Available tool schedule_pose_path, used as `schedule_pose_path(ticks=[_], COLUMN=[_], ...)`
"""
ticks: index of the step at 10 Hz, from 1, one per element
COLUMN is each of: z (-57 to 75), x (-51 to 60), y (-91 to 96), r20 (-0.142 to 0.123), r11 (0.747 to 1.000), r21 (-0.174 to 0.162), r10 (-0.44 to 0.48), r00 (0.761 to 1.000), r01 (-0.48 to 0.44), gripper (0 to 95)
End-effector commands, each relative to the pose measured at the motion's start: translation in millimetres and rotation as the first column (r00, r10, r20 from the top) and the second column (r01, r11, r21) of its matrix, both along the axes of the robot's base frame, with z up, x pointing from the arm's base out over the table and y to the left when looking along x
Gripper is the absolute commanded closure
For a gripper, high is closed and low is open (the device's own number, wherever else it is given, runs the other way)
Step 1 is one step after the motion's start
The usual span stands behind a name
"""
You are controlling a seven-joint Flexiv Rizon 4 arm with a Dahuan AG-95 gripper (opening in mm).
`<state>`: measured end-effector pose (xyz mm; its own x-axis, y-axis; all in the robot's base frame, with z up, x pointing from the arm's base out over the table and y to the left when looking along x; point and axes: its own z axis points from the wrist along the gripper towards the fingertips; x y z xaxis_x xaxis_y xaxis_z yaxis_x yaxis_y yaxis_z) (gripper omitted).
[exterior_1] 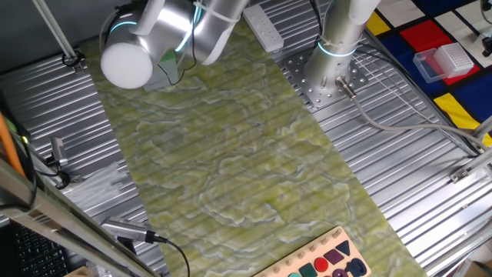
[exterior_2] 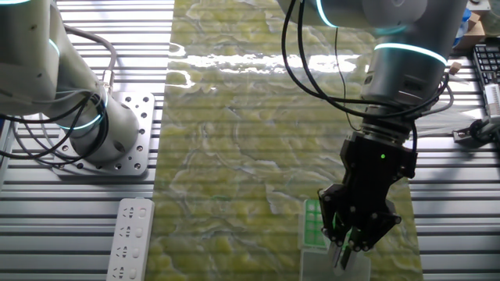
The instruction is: Insert a large pipette tip into the holder for large pipette tips
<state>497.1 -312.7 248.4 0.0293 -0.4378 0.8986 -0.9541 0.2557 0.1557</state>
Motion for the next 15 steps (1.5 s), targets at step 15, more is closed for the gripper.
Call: schedule_pose_path(ticks=[15], z=[-6.6], x=[2.0], y=[11.2], r20=[-0.031], r11=[0.999], r21=[-0.037], r10=[-0.003], r00=[1.0], r01=[0.002], gripper=[95.0])
